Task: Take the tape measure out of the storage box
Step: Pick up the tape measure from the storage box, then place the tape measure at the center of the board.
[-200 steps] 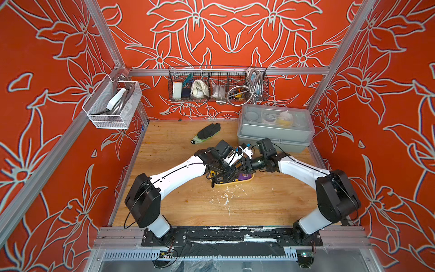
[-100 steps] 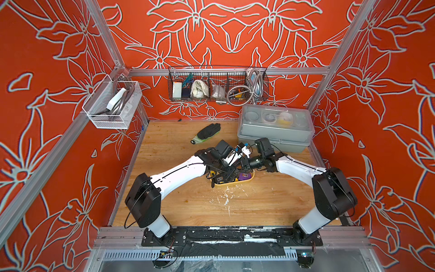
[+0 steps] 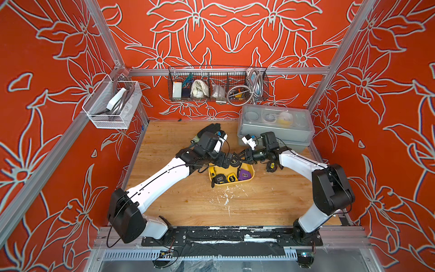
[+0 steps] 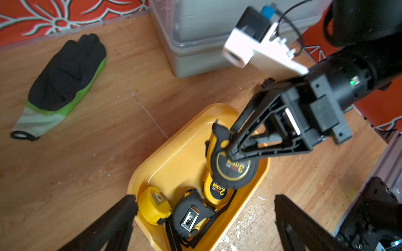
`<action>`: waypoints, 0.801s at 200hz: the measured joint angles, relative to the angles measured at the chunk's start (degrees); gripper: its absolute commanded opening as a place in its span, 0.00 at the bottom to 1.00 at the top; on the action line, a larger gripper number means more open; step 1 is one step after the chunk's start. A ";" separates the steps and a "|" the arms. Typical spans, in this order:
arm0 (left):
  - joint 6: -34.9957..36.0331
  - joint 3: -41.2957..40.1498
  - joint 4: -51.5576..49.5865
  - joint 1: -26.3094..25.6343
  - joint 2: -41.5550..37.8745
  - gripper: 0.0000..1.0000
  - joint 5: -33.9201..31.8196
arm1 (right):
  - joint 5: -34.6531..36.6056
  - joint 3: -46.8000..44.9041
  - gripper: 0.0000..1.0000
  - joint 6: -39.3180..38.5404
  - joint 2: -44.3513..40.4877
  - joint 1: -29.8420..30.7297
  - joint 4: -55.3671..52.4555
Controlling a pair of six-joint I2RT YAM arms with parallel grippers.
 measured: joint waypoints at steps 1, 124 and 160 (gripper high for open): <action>-0.13 -0.17 -0.04 0.02 -0.02 1.00 -0.09 | 0.02 0.04 0.15 0.00 0.00 -0.02 0.00; -10.01 -10.25 8.92 4.07 0.09 1.00 13.88 | 1.57 -6.34 0.14 4.44 -5.38 -1.25 7.43; -21.14 -12.96 21.14 10.71 1.99 1.00 27.32 | 0.57 -10.54 0.14 8.35 -6.10 -1.25 12.61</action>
